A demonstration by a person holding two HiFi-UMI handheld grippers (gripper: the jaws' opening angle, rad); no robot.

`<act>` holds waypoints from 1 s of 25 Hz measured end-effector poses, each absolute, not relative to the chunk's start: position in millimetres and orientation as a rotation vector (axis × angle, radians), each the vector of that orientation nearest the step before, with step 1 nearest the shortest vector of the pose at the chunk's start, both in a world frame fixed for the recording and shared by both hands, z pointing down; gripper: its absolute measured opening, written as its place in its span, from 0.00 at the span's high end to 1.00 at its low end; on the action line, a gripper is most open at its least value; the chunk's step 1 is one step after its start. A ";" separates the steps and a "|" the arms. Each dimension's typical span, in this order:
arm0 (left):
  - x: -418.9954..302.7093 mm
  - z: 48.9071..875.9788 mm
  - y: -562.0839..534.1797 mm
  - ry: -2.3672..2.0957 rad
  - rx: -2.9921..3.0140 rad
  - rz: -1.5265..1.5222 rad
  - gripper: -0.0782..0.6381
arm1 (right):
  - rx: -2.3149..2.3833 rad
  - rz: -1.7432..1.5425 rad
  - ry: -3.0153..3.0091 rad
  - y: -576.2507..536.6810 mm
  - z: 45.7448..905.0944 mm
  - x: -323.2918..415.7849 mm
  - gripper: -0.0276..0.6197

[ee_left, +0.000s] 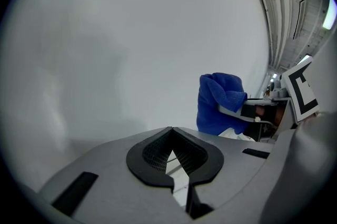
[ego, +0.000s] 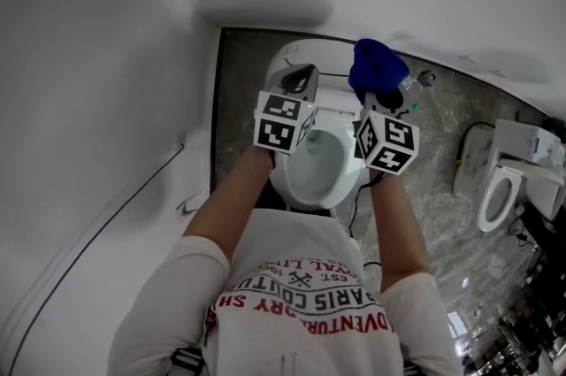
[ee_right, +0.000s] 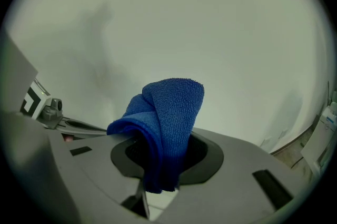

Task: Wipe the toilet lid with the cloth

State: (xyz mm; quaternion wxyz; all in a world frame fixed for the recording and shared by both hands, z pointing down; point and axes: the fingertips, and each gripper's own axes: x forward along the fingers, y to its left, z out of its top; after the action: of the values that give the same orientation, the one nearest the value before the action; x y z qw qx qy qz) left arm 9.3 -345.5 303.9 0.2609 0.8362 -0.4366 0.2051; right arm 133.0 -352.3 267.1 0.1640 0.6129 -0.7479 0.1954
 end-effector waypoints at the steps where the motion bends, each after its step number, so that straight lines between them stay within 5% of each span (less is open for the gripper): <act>1: 8.9 303.3 -341.1 -1.188 2.257 0.546 0.88 | 1.745 0.551 -2.138 -347.3 266.2 132.7 0.81; 25: -5.6 314.5 -160.7 -1.399 2.083 0.526 0.88 | 1.610 0.621 -2.186 -165.0 290.2 154.6 0.81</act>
State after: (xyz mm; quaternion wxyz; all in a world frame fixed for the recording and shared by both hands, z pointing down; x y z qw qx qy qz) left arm -5.6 -160.7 314.5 0.2849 0.7788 -0.5231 0.1966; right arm 154.6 -165.0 290.2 0.1773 0.5691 -0.7723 0.2195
